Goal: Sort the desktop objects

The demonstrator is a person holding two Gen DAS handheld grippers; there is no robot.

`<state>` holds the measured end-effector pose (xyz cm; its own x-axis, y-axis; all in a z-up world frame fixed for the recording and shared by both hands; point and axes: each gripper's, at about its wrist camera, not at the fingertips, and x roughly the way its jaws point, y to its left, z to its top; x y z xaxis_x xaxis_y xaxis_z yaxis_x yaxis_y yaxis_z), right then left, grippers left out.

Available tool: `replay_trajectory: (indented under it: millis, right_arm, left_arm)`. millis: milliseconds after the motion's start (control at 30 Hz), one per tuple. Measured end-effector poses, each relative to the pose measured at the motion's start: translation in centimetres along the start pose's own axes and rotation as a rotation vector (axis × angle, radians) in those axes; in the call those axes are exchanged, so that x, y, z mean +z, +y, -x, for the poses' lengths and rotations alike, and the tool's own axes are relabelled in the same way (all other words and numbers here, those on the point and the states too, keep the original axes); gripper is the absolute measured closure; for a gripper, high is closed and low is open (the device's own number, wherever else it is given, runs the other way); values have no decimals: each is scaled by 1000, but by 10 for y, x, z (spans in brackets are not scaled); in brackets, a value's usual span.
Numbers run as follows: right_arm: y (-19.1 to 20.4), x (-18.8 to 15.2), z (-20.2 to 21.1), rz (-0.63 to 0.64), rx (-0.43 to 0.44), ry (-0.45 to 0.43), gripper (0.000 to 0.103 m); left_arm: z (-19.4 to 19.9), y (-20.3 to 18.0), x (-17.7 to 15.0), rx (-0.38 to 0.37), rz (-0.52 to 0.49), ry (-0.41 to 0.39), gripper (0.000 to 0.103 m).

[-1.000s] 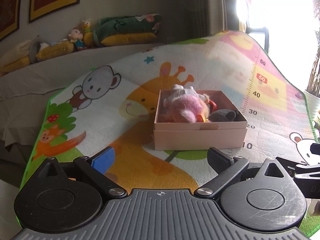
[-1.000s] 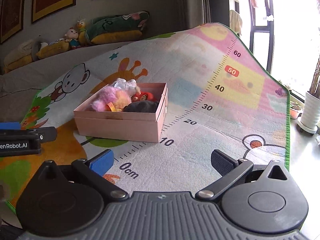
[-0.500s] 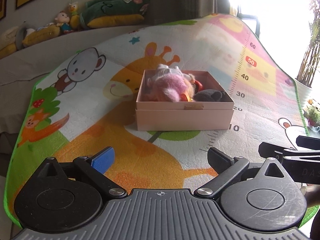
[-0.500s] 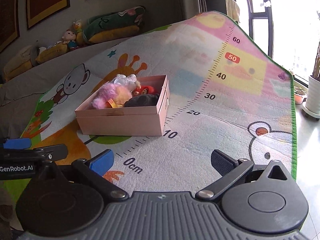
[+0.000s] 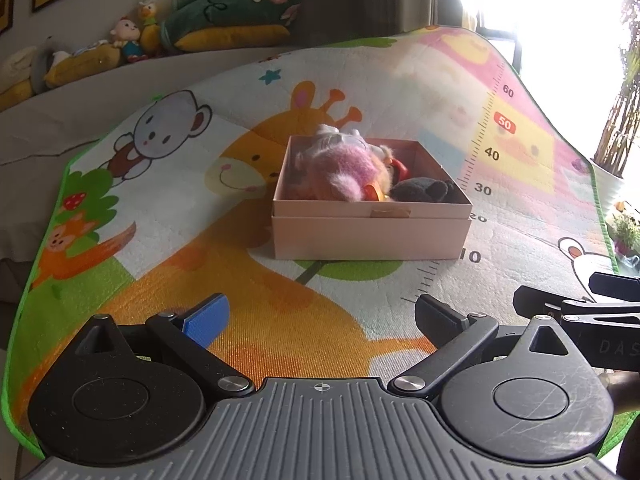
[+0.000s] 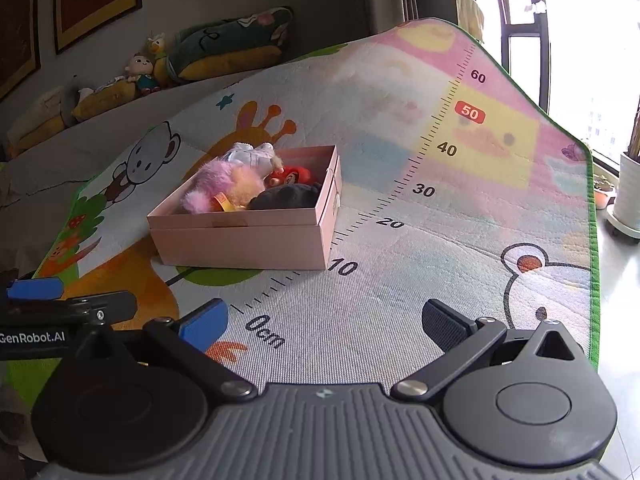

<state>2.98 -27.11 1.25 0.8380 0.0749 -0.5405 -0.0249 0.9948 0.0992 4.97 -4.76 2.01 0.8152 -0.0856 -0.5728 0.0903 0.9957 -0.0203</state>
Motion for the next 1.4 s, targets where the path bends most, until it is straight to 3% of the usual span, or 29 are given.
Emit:
replay_trajectory:
  millis: [333, 1400]
  right_arm:
    - [2, 0, 2, 9, 19, -7, 0]
    - [-2, -5, -3, -7, 12, 20, 0]
  left_arm:
    - [2, -2, 1, 25, -28, -11, 2]
    - [4, -2, -1, 4, -20, -16, 2]
